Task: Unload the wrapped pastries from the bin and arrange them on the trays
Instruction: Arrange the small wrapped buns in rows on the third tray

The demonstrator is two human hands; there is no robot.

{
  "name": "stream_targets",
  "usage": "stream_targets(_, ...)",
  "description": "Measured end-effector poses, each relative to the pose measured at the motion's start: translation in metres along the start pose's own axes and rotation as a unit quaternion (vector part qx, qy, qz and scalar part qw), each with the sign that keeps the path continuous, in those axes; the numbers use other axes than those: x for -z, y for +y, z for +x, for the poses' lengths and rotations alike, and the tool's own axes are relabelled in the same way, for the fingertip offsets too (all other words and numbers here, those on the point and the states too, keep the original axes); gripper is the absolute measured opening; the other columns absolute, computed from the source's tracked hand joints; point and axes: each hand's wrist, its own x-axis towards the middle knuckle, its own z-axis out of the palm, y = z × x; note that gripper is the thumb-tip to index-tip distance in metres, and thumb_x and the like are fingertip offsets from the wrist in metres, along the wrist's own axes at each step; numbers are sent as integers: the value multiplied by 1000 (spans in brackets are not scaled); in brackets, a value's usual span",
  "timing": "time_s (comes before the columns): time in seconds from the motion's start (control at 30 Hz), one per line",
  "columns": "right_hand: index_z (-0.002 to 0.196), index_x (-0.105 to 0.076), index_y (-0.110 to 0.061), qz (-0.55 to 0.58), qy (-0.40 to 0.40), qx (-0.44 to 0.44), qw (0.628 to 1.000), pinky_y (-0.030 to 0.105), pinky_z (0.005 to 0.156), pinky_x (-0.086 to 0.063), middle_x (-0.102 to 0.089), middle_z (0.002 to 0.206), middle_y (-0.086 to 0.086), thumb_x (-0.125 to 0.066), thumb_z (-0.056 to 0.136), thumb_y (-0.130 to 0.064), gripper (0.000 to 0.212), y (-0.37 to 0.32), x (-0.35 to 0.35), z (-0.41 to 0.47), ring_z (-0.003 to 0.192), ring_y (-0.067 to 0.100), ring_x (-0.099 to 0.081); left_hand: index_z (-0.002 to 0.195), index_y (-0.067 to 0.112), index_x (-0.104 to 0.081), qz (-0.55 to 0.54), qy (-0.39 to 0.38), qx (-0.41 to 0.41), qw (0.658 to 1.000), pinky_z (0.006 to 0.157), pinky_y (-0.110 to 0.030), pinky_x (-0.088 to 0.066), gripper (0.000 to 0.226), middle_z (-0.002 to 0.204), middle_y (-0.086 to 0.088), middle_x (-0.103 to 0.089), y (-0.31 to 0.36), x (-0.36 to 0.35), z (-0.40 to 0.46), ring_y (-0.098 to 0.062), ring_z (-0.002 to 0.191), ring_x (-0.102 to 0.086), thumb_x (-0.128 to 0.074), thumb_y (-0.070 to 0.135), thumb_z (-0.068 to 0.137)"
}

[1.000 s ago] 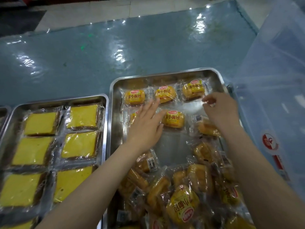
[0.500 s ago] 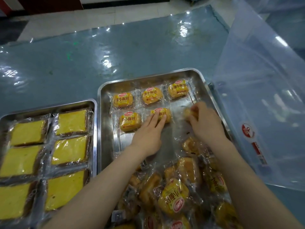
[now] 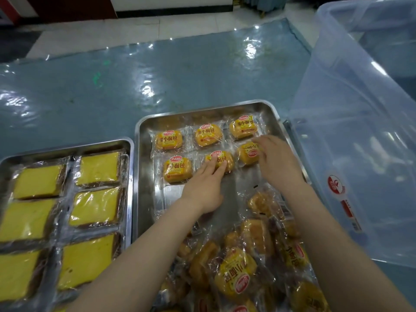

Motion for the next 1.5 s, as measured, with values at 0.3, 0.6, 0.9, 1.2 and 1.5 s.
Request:
stream_targets(0.3, 77, -57, -29, -20, -7, -72, 997, 44, 103, -38, -53, 126, -4, -52, 87, -54, 27, 9, -17, -20, 124, 18, -42, 150, 27, 5, 12, 4, 11, 1000, 115, -36, -13, 88, 158, 0, 15, 6, -1, -2, -21, 145, 5, -54, 16, 86)
stream_targets(0.6, 120, -56, -27, -58, -2, -60, 997, 44, 100, -36, -53, 130, -1, -69, 79, -11, 46, 0, -9, -15, 122, 23, -43, 150, 28, 4, 10, 10, 8, 1000, 116, -36, -13, 88, 158, -1, 14, 5, -3, -2, -21, 145, 5, -55, 17, 87)
stream_targets(0.9, 126, -54, -20, -87, 28, -62, 994, 33, 89, -41, -54, 127, 3, -64, 87, -21, 40, -5, -18, -10, 111, 22, -46, 150, 28, 4, 12, 14, 8, 1000, 114, -34, -13, 85, 158, 0, 14, 4, -3, -2, -20, 145, 5, -54, 18, 88)
stream_targets(1.2, 60, -70, -24, 21, 13, 16, 1000, 44, 105, -33, -68, 101, -5, -70, 73, 2, 29, 11, -9, -4, 119, 22, -47, 150, 30, 4, 0, 23, 5, 1000, 114, -33, -12, 87, 158, 1, 14, 2, -7, -2, -19, 145, 5, -55, 18, 87)
stream_targets(1.5, 139, -42, -16, 7, -6, -31, 999, 30, 110, -12, -37, 149, 4, -49, 93, -7, 47, 4, -18, -20, 140, 22, -24, 150, 29, 1, -14, 36, 0, 999, 114, -31, -8, 86, 158, 1, 13, -1, -10, -1, -19, 145, 6, -56, 17, 86)
